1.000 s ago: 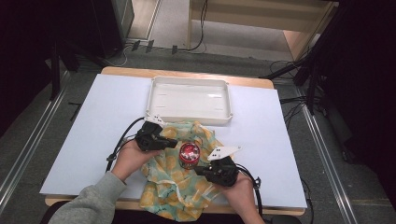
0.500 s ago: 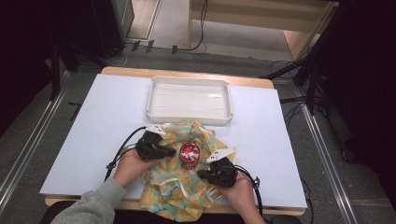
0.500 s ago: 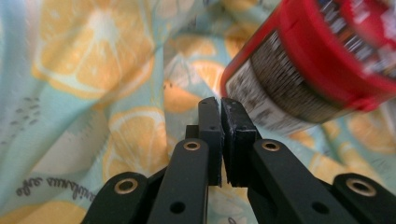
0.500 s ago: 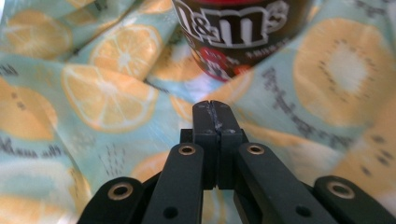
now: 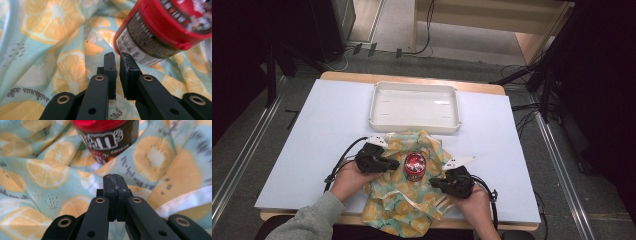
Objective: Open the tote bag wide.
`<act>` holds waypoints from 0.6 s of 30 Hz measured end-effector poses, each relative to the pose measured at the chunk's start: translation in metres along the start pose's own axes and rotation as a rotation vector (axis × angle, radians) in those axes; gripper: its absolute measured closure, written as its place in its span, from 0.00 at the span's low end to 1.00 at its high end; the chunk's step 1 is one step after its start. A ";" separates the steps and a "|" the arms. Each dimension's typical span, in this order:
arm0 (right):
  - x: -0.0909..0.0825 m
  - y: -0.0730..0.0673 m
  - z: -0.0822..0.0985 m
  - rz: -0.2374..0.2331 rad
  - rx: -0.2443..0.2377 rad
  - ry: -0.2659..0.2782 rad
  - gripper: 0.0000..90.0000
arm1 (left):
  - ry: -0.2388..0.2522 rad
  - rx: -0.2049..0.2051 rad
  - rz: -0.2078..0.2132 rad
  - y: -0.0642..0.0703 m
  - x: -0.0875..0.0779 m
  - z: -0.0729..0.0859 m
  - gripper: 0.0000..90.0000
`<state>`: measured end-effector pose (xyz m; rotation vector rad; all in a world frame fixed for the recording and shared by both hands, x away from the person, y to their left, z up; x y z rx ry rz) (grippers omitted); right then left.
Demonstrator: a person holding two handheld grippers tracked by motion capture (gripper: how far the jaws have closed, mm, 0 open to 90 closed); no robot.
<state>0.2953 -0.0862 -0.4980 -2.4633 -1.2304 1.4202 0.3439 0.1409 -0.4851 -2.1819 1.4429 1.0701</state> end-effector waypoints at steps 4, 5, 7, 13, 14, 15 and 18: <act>-0.004 0.002 -0.003 -0.007 0.012 0.016 0.98 | 0.018 0.009 -0.001 0.001 -0.005 -0.002 0.88; -0.005 0.002 -0.003 -0.007 0.017 0.016 0.97 | 0.022 0.017 0.001 0.001 -0.006 -0.002 0.87; -0.009 0.001 -0.006 -0.011 0.011 0.036 0.93 | 0.027 0.029 0.001 0.002 -0.009 -0.004 0.84; -0.015 0.001 -0.008 -0.009 -0.011 0.056 0.80 | 0.042 0.056 0.018 0.006 -0.015 -0.007 0.71; -0.017 0.001 -0.008 -0.009 -0.010 0.062 0.76 | 0.042 0.061 0.012 0.007 -0.016 -0.007 0.68; -0.018 0.002 -0.008 -0.010 -0.009 0.070 0.72 | 0.042 0.071 0.017 0.007 -0.017 -0.006 0.67; -0.020 0.003 -0.009 -0.011 0.000 0.081 0.64 | 0.053 0.079 0.032 0.007 -0.018 -0.006 0.58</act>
Point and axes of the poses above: each handheld gripper's, and its own axes: x roughly forward along the jaws, z roughly out of its underside, y roughly to its right, the point moved 5 cm from there along x, roughly forward along the jaws, and after that the axes turned 13 degrees about x, right-handed, at the moved point
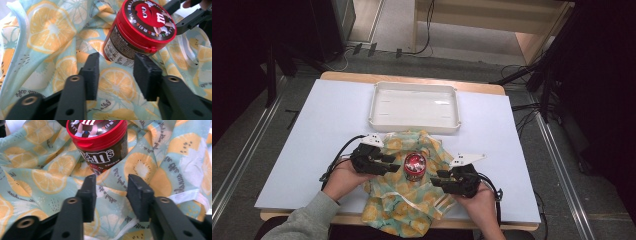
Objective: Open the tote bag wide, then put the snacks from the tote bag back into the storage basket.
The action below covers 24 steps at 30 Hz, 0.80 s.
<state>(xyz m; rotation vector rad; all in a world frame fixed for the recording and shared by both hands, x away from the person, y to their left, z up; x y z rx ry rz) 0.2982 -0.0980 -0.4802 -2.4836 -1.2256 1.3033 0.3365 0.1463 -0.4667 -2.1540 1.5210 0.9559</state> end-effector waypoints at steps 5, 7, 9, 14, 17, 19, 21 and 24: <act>-0.002 0.002 0.000 0.000 0.008 0.008 0.60 | 0.031 -0.005 0.021 0.000 -0.003 -0.001 0.48; -0.003 0.002 0.000 -0.009 0.020 0.011 0.59 | 0.036 -0.002 0.029 0.001 -0.003 -0.001 0.46; -0.005 0.003 -0.001 -0.011 0.023 0.015 0.58 | 0.040 0.000 0.043 0.003 -0.002 -0.002 0.43; -0.005 0.007 0.000 -0.024 0.051 0.009 0.57 | 0.056 0.017 0.043 0.007 -0.001 -0.006 0.38; -0.004 0.007 0.000 -0.026 0.050 0.010 0.55 | 0.058 0.034 0.039 0.009 0.000 -0.007 0.33; -0.005 0.007 0.000 -0.031 0.054 0.012 0.53 | 0.061 0.049 0.034 0.010 0.001 -0.008 0.29; -0.005 0.008 0.000 -0.032 0.054 0.015 0.53 | 0.061 0.058 0.038 0.011 0.001 -0.009 0.27; -0.005 0.009 0.000 -0.030 0.054 0.015 0.53 | 0.050 0.059 0.053 0.012 0.005 -0.010 0.24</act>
Point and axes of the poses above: each handheld gripper's, and its own axes: x roughly forward along the jaws, z roughly out of its underside, y roughly to its right, the point moved 5 cm from there along x, roughly forward along the jaws, and after that the axes turned 13 degrees about x, right-handed, at the moved point
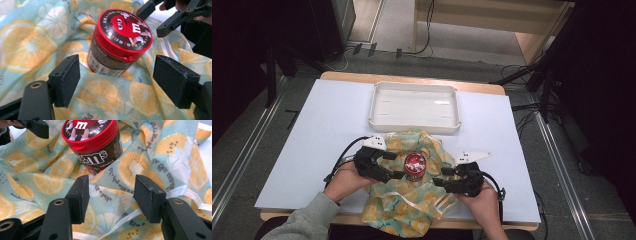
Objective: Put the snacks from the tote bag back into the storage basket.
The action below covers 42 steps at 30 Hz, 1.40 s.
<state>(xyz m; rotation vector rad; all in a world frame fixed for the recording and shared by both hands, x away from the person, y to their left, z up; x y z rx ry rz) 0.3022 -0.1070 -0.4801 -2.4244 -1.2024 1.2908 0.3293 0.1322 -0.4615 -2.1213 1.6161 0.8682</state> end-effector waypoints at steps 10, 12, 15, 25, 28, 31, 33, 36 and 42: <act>-0.002 -0.001 -0.001 0.007 -0.014 0.022 0.51 | -0.031 0.016 0.008 0.000 0.015 -0.002 0.20; -0.002 0.000 0.000 0.012 -0.017 0.023 0.51 | -0.033 0.015 0.014 -0.001 0.019 -0.003 0.20; -0.002 0.000 0.000 0.017 -0.009 0.023 0.51 | -0.038 0.023 0.016 -0.001 0.025 -0.005 0.19; -0.001 0.001 0.001 0.020 -0.002 0.014 0.50 | 0.002 0.056 0.026 0.000 0.045 -0.009 0.17; -0.001 0.001 0.002 0.021 -0.001 0.011 0.50 | 0.006 0.050 0.022 0.000 0.051 -0.010 0.17; -0.002 0.000 0.002 0.019 -0.001 0.013 0.50 | -0.010 0.057 0.016 -0.001 0.057 -0.008 0.17; -0.001 0.001 0.002 0.020 -0.005 0.013 0.50 | -0.014 0.053 0.008 -0.001 0.060 -0.008 0.17; 0.000 0.001 0.001 0.019 -0.003 0.012 0.50 | -0.005 0.049 0.006 -0.002 0.063 -0.007 0.16; -0.002 0.001 0.001 0.018 -0.001 0.023 0.51 | -0.002 0.065 -0.008 -0.003 0.064 -0.007 0.16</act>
Point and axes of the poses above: each handheld gripper's, and its own axes: x roughly forward along the jaws, z roughly out of its underside, y roughly to its right, the point moved 5 cm from there along x, roughly forward along the jaws, and after that the axes turned 13 degrees about x, right-handed, at the moved point
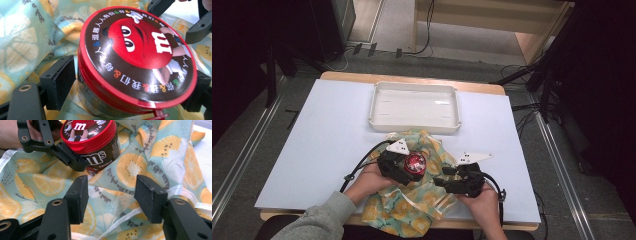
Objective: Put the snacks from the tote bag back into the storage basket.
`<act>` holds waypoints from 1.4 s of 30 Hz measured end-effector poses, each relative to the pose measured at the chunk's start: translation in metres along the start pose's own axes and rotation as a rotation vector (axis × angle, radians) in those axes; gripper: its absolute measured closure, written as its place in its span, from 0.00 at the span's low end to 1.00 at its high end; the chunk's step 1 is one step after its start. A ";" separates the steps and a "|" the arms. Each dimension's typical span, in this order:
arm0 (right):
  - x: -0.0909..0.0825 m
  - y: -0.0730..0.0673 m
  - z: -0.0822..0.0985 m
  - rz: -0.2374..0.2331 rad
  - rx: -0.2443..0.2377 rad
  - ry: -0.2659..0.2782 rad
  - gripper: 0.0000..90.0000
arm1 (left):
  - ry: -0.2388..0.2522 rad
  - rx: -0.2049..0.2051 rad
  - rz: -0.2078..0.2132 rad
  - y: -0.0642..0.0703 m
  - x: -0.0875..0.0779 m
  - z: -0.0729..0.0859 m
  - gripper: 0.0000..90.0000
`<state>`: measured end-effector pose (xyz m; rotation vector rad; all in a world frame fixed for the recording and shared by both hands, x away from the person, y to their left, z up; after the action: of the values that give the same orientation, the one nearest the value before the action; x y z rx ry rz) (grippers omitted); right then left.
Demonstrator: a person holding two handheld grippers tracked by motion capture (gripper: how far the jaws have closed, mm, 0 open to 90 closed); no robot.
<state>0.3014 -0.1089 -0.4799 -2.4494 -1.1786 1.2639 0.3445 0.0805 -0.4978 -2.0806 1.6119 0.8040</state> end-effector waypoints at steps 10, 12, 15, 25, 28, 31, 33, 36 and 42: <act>0.000 -0.001 -0.001 -0.007 0.016 0.004 0.50 | 0.001 0.043 -0.049 0.001 -0.002 0.000 0.22; 0.000 -0.001 -0.001 -0.007 0.016 0.003 0.50 | 0.007 0.049 -0.069 0.001 -0.003 -0.001 0.23; 0.000 -0.001 -0.001 -0.008 0.017 0.003 0.50 | 0.012 0.052 -0.081 0.000 -0.005 -0.002 0.26; 0.002 -0.002 0.000 -0.011 0.019 -0.004 0.50 | 0.010 0.043 -0.095 -0.002 -0.009 -0.004 0.28; 0.002 -0.002 0.000 -0.013 0.015 -0.003 0.50 | 0.001 0.053 -0.106 0.000 -0.008 -0.004 0.28; 0.002 -0.002 0.000 -0.011 0.017 -0.004 0.50 | -0.007 0.050 -0.113 0.001 -0.008 -0.005 0.28; 0.002 -0.002 0.000 -0.012 0.020 -0.003 0.50 | -0.012 0.045 -0.112 -0.001 -0.009 -0.005 0.29; 0.002 -0.002 0.000 -0.011 0.018 -0.004 0.50 | -0.011 0.026 -0.111 -0.001 -0.011 -0.006 0.29; 0.003 -0.003 0.000 -0.010 0.010 -0.009 0.50 | -0.009 0.003 -0.104 0.001 -0.017 -0.012 0.28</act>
<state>0.3006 -0.1048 -0.4808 -2.4301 -1.1829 1.2766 0.3426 0.0858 -0.4777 -2.1359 1.4852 0.7734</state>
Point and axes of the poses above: each handheld gripper's, and its own axes: x roughly forward along the jaws, z roughly out of its underside, y roughly to its right, the point moved 5 cm from there along x, roughly forward along the jaws, and after that the axes turned 13 degrees about x, right-handed, at the moved point
